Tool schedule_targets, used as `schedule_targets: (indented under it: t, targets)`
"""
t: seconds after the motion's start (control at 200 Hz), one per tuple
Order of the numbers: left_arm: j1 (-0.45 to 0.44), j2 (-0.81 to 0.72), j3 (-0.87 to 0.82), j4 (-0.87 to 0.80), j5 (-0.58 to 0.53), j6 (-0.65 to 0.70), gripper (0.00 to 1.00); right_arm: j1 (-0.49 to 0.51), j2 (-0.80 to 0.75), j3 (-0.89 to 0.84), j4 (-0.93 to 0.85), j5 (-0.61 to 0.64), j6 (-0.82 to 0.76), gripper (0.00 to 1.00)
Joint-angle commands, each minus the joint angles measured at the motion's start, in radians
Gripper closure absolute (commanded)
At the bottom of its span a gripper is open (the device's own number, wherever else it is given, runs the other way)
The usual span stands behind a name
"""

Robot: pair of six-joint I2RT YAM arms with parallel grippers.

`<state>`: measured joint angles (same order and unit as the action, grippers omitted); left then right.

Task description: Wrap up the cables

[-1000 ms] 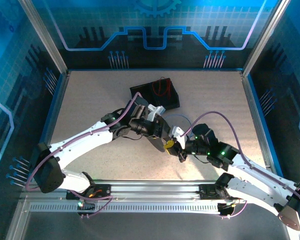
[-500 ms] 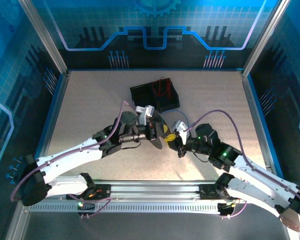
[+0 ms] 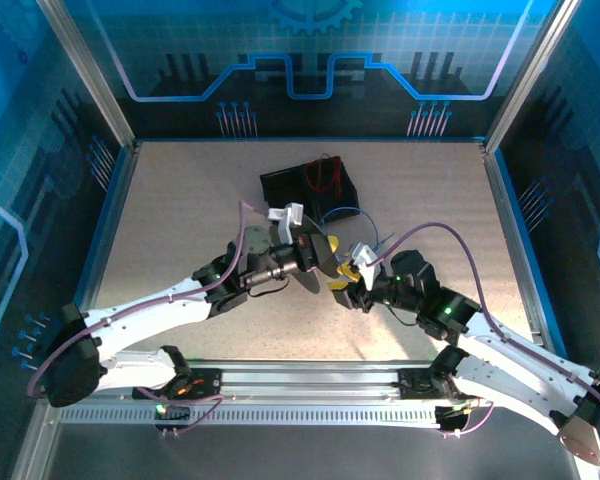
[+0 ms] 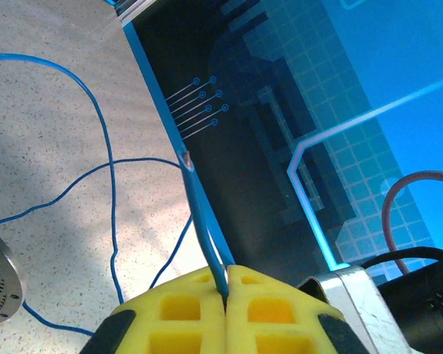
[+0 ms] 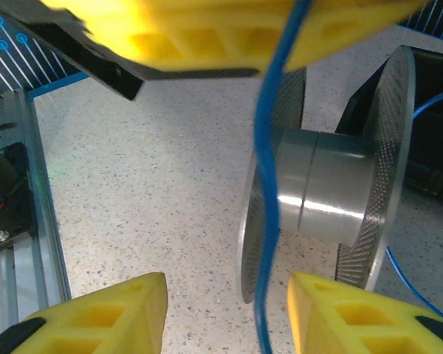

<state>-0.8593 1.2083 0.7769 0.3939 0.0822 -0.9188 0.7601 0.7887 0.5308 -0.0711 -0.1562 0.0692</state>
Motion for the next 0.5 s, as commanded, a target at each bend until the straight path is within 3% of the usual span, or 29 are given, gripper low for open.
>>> schedule_targets:
  t: [0.0, 0.16, 0.28, 0.335, 0.37, 0.44, 0.495]
  targets:
    - [0.006, -0.078, 0.010, 0.010, -0.042, -0.008, 1.00, -0.033, -0.014, -0.015, -0.024, 0.002, -0.039, 0.55]
    - [0.009, -0.114, -0.003, -0.030, -0.079, -0.002, 1.00, -0.064, -0.017, -0.025, -0.020, -0.020, -0.036, 0.70]
    - [0.008, -0.113, -0.003, -0.052, -0.100, -0.005, 1.00, -0.066, -0.004, -0.031, 0.007, -0.064, -0.039, 0.99]
    - [0.008, -0.110, 0.008, -0.086, -0.115, -0.010, 1.00, -0.065, 0.002, -0.033, 0.017, -0.076, -0.037, 1.00]
    - [0.009, -0.112, 0.014, -0.108, -0.125, -0.013, 0.86, -0.065, 0.005, -0.034, 0.017, -0.081, -0.041, 1.00]
    - [0.011, -0.120, 0.039, -0.198, -0.162, -0.003, 0.41, -0.064, 0.014, -0.027, -0.003, -0.059, -0.044, 1.00]
    - [0.012, -0.136, 0.078, -0.325, -0.209, 0.022, 0.14, -0.062, 0.026, -0.008, -0.047, -0.046, -0.057, 1.00]
